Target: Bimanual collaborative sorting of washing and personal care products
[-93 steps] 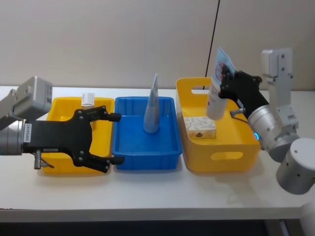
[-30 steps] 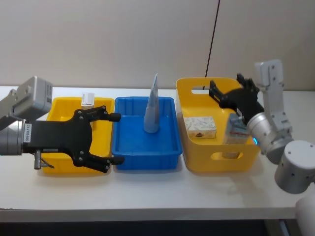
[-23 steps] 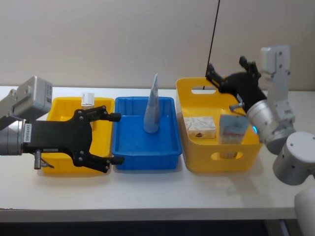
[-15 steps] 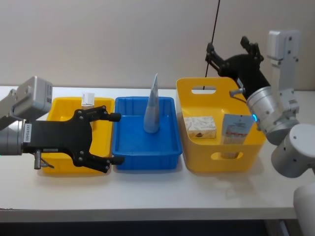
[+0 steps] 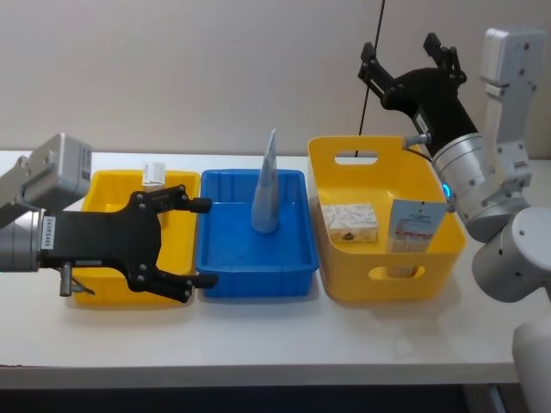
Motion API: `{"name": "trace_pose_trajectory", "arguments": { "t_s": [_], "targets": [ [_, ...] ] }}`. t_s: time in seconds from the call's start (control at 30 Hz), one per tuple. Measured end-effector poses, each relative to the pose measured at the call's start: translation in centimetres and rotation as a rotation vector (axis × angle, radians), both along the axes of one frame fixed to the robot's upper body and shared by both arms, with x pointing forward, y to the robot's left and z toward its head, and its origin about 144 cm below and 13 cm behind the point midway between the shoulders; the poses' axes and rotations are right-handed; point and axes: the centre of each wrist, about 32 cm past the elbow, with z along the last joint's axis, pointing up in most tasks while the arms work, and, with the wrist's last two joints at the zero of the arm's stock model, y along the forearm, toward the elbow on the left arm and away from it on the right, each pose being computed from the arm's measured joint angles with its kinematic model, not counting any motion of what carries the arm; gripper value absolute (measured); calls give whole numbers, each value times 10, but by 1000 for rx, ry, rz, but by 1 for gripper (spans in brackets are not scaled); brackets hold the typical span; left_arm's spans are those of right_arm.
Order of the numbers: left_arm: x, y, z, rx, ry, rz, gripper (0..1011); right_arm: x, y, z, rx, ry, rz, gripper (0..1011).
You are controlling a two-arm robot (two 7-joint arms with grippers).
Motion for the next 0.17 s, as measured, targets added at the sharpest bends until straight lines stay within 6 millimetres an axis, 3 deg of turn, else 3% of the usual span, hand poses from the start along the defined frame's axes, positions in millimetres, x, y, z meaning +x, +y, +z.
{"name": "trace_pose_trajectory", "arguments": {
  "t_s": [0.17],
  "targets": [
    [0, 0, 0, 0, 0, 0, 1001, -1, 1, 3, 6, -12, 3, 1000]
  ]
}}
